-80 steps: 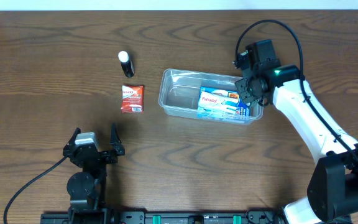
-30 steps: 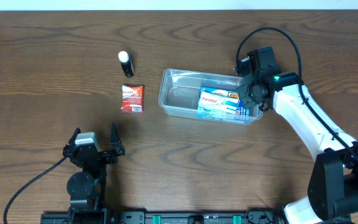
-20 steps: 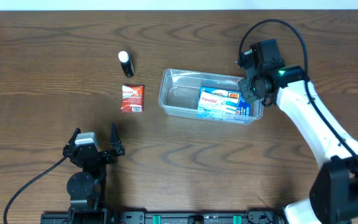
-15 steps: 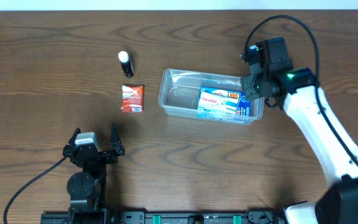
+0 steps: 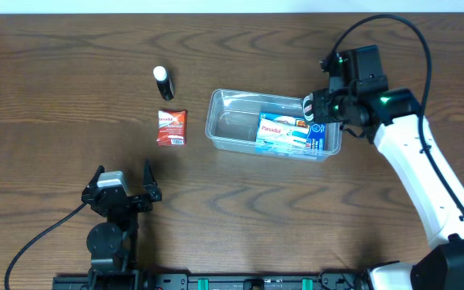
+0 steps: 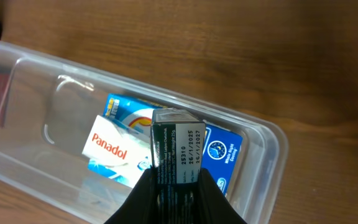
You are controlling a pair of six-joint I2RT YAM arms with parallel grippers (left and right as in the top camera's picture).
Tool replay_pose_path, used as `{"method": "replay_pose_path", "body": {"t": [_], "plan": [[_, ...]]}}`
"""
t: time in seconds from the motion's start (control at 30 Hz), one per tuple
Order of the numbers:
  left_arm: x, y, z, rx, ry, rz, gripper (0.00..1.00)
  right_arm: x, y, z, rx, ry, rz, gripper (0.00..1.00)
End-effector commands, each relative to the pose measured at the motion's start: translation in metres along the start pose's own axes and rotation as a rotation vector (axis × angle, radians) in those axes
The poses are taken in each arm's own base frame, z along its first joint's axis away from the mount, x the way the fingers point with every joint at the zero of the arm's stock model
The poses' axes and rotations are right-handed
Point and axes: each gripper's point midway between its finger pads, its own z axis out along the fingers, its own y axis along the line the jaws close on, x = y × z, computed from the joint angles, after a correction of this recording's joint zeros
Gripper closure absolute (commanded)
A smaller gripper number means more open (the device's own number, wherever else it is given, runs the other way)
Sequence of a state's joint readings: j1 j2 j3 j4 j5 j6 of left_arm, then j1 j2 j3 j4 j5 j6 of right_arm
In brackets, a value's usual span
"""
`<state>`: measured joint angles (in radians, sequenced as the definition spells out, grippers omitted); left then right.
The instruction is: Pack container
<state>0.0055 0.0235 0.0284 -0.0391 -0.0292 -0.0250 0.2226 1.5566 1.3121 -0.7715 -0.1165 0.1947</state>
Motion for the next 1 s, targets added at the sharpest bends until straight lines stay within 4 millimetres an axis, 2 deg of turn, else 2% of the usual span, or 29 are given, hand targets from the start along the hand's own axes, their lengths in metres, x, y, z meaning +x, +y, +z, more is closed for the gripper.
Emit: {"method": "replay_pose_path", "body": {"t": [0.0, 0.13, 0.27, 0.53, 0.97], "plan": [[0.019, 0.004, 0.002, -0.017, 0.053, 0.014, 0.02, -0.006, -0.002, -0.004, -0.069, -0.001, 0.087, 0.99], [0.019, 0.004, 0.002, -0.017, 0.053, 0.014, 0.02, -0.004, -0.016, -0.003, -0.079, 0.007, 0.147, 0.99], [0.019, 0.004, 0.002, -0.017, 0.053, 0.014, 0.02, 0.000, -0.016, 0.000, -0.147, 0.019, 0.173, 0.99], [0.019, 0.004, 0.002, -0.017, 0.053, 0.014, 0.02, 0.018, -0.023, 0.025, -0.160, 0.015, 0.195, 0.99], [0.019, 0.004, 0.002, -0.017, 0.053, 0.014, 0.02, 0.035, -0.032, 0.048, -0.143, -0.004, 0.194, 0.96]]}}
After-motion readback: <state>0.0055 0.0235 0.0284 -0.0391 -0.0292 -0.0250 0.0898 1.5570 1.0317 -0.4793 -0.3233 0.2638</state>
